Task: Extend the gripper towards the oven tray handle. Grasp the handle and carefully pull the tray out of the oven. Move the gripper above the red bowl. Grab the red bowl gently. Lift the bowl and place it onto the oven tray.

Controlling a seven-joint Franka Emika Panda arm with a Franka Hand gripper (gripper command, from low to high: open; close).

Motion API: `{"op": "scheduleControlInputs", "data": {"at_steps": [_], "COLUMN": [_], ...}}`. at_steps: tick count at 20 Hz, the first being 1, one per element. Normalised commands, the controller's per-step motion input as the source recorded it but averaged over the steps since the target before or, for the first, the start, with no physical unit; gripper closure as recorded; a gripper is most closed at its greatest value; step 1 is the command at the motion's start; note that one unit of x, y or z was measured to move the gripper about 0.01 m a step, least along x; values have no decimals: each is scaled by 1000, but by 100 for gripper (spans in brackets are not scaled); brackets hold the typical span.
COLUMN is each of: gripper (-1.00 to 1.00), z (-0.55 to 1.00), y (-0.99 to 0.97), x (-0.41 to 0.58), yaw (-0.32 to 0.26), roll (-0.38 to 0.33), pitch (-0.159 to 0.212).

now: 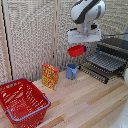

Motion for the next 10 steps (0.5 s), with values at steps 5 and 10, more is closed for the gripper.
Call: {"op": "scheduleControlInputs", "data": {"at_steps": [5,10], "gripper": [100,100], "z": [234,7], "y": [-802,-870], "x": [0,60], "yaw": [-137,-105], "roll": [3,15], "pitch": [23,-20]}}
